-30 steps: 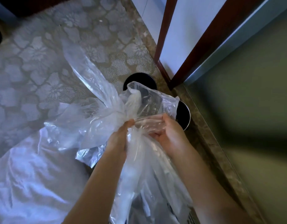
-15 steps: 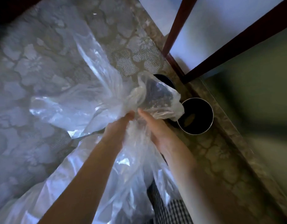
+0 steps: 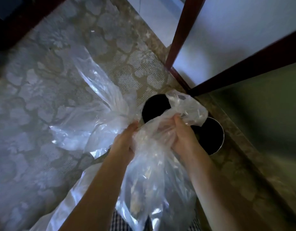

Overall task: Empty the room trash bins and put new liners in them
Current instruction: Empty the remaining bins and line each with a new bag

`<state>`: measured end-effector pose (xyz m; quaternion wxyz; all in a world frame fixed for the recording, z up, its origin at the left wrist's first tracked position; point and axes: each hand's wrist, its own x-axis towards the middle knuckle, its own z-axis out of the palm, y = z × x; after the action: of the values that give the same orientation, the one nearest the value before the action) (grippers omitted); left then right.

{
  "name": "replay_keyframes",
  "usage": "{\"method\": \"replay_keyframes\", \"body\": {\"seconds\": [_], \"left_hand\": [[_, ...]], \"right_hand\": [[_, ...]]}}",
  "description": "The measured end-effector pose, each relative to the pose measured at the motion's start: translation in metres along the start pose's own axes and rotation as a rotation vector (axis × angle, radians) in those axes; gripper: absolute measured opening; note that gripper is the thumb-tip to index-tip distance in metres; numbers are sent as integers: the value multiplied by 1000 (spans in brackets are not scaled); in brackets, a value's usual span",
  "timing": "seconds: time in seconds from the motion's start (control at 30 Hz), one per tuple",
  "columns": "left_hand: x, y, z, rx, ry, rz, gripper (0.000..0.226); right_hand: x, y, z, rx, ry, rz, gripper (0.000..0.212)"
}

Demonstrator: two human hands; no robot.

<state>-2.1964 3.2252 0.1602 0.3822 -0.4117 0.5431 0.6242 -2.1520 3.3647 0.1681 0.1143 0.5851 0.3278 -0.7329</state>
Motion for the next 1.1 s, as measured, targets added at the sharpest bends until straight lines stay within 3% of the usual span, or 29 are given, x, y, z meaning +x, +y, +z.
{"method": "replay_keyframes", "body": {"seconds": [0.1, 0.17, 0.27, 0.37, 0.43, 0.57, 0.63, 0.67, 0.73, 0.8, 0.87, 1.0, 1.1], "left_hand": [[13, 12, -2, 39, 14, 27, 4], [24, 21, -7, 89, 46, 42, 14], [44, 36, -23, 125, 65, -11, 12], [65, 54, -47, 144, 78, -57, 38], [81, 68, -70, 205, 117, -36, 18], [95, 110, -112, 301, 115, 1, 13], [112, 140, -135, 307, -57, -43, 44], [120, 153, -142, 411, -84, -18, 46], [141, 179, -159, 779, 30, 26, 29], [166, 200, -162, 967, 49, -39, 30], [192, 216, -171, 1138, -6, 9, 32], [235, 228, -184, 1245, 18, 87, 24], [268, 220, -185, 1339, 10, 89, 37]], "right_hand": [[7, -12, 5, 69, -45, 33, 43], [10, -15, 12, 80, -29, 21, 33], [21, -17, 18, 66, 11, -14, 35], [33, -15, 20, -53, 115, -68, 30], [43, -12, 23, -97, 165, -75, 29], [68, -4, 50, -189, 168, -28, 33], [82, 5, 73, -159, 198, 19, 31], [88, 10, 87, -107, 234, 43, 28], [99, 25, 116, -36, 253, 65, 24], [114, 39, 144, -36, 261, 88, 43], [132, 51, 171, -25, 280, 93, 57], [165, 66, 200, 58, 295, 53, 61], [188, 76, 206, -15, 262, -45, 56]]}}
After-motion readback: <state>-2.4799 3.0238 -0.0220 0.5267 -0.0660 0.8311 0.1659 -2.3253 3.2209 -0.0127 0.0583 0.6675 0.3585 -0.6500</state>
